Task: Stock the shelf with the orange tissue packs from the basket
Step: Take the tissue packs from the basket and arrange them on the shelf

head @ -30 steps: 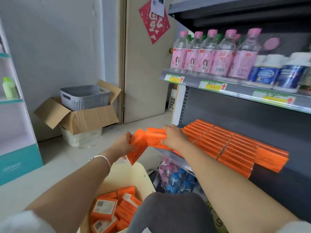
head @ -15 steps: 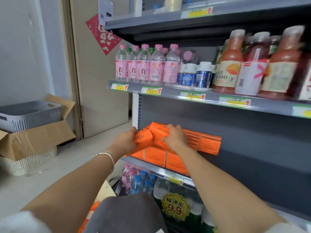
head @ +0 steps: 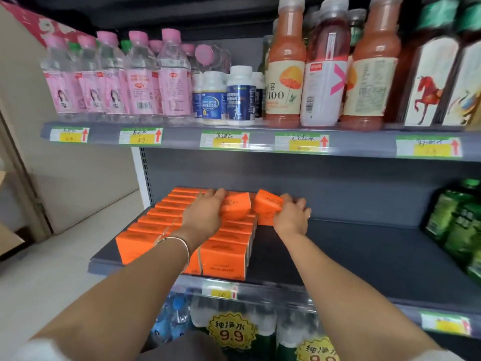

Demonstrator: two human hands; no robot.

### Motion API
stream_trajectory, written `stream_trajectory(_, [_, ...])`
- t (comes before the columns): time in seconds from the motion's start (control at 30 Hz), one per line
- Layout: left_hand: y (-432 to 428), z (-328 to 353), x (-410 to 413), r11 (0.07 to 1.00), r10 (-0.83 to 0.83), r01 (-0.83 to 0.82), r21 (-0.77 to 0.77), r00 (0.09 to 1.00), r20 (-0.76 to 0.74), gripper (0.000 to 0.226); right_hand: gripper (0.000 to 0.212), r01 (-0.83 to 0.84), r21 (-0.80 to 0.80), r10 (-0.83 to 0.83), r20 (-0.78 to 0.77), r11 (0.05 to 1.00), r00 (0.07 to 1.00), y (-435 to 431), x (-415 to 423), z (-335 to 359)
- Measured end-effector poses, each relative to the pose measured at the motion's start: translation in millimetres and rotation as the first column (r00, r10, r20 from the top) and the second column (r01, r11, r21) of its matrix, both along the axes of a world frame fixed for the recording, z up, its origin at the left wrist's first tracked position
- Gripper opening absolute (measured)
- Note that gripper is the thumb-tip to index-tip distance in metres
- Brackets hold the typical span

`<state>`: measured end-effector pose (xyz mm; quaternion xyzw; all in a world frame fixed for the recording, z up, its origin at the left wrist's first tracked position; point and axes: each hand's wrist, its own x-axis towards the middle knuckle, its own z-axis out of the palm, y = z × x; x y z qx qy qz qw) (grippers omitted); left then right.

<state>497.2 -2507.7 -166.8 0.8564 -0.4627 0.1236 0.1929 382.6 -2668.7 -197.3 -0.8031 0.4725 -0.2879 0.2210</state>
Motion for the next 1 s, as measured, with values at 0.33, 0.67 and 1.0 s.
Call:
stream_trajectory(0.33, [-48.8, -28.4, 51.8, 1.000, -0.005, 0.004, 0.010, 0.991, 0.132, 0.058, 0.053, 0.047, 0.154, -0.008, -0.242, 0.987, 0.970, -75.3, 46.4, -46.1])
stream_trajectory(0.67, [-82.9, -23.4, 67.3, 0.998, -0.043, 0.035, 0.061, 0.988, 0.147, 0.064, 0.038, 0.101, 0.062, -0.097, -0.067, 0.993, 0.993, -90.5, 78.7, -70.5])
stream_trajectory(1.0, [-81.5, -24.8, 62.2, 0.999, -0.025, 0.017, 0.051, 0.987, 0.157, 0.055, 0.058, -0.069, -0.252, -0.003, -0.276, 0.965, 0.961, -66.9, 58.7, -61.0])
